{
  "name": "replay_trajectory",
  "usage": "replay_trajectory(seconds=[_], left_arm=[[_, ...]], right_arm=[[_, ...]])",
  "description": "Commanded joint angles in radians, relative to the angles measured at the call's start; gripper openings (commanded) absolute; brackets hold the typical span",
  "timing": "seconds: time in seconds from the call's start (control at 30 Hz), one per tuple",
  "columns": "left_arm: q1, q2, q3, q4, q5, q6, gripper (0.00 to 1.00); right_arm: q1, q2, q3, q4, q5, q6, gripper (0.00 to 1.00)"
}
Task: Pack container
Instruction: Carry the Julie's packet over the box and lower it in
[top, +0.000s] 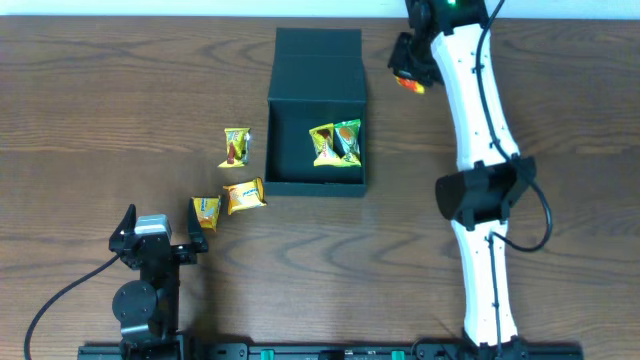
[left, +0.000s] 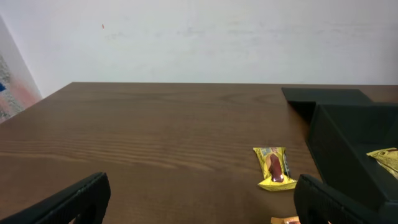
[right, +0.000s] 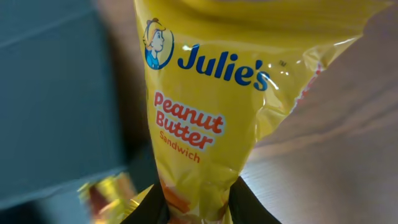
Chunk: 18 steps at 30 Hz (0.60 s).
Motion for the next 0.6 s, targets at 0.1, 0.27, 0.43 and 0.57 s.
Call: replay_trajectory(seconds=[0.1,0.27,0.43,0.57], left_arm=[[0.003,-0.003,-0.010,-0.051,0.018,-0.003,0.95],[0.003,-0.003,-0.010,-0.051,0.018,-0.003,0.95],[0.003,-0.003,-0.010,-0.051,0.018,-0.003,0.95],[0.003,-0.003,-0.010,-0.051,0.018,-0.003,0.95]], right_arm=[[0.212,-0.003,0.045,-0.015,-0.091,-0.197,0.02],[0.332,-0.003,0.037,-0.031,-0.059,-0.208,0.02],[0.401,-0.003,-0.029,-0.049,-0.058,-0.207,0.02],[0.413,-0.003,-0.145,-0.026,-0.046,-0.128,0.01]])
